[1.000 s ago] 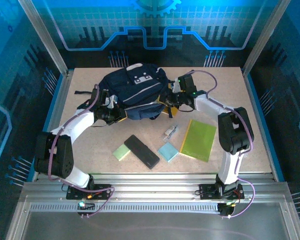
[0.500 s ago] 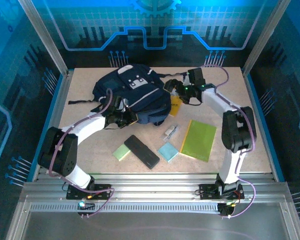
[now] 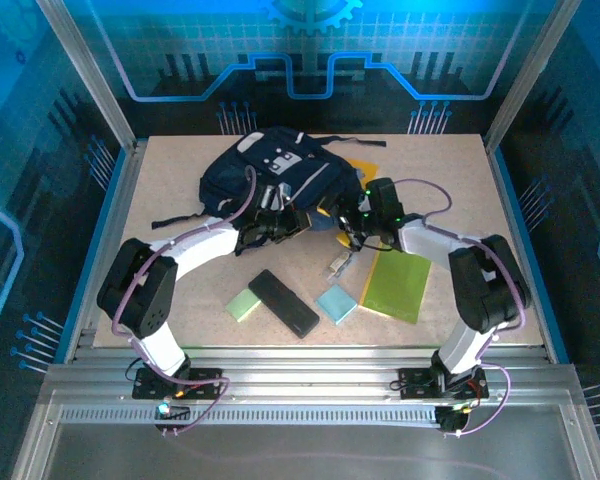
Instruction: Pack the student bag
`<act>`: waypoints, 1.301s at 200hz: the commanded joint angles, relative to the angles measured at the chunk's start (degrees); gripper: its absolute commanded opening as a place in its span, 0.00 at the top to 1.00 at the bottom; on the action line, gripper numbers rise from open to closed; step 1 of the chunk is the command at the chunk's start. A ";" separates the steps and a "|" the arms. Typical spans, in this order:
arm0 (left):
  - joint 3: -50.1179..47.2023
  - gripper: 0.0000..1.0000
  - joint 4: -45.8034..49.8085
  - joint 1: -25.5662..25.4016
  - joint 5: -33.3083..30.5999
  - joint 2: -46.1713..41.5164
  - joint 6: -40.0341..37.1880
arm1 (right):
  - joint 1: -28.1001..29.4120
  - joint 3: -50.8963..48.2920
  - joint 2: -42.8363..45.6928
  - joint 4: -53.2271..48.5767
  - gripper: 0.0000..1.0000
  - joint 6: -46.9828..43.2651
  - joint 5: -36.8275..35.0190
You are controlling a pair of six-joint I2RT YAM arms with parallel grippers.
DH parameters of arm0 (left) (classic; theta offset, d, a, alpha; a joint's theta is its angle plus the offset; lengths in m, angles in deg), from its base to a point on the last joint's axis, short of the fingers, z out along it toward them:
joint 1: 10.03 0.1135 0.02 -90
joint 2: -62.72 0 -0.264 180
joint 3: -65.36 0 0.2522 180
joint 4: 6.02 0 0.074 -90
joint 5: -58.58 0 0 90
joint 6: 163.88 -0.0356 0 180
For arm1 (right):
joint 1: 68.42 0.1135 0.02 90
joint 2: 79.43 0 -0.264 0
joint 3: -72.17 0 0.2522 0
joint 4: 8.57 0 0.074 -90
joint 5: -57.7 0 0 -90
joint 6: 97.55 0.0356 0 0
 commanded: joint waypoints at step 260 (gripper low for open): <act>-14.53 0.11 6.82 30.43 -6.92 -14.22 -8.26 | 11.70 16.89 -11.90 0.43 1.00 -8.28 -15.26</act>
